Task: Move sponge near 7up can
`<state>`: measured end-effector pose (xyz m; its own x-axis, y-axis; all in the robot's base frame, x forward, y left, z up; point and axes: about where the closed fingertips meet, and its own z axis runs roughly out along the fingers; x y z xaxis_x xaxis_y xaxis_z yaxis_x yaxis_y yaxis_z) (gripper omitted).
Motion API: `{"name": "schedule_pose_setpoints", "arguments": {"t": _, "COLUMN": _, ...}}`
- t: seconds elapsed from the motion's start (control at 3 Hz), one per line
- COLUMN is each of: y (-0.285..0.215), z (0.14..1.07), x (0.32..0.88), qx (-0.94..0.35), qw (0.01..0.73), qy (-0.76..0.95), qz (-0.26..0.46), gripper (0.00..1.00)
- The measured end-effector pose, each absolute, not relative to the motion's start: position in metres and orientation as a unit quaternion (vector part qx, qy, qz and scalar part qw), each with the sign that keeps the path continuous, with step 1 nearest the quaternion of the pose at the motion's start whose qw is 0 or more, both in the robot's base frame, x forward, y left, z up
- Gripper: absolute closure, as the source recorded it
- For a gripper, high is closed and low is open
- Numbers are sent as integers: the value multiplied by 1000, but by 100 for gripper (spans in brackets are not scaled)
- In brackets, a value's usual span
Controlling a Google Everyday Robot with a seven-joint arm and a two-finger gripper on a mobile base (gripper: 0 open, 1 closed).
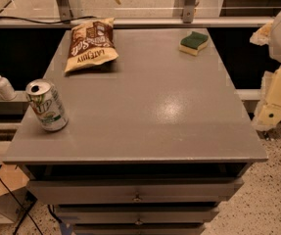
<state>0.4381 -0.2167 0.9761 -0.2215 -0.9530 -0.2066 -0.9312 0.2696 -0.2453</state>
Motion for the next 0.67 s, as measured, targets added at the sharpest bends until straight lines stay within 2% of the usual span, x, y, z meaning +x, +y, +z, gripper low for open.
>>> {"name": "schedule_pose_setpoints", "arguments": {"t": 0.67, "y": -214, "z": 979, "x": 442, "qx": -608, "qw": 174, "qy": 773, "qz": -35, "gripper": 0}}
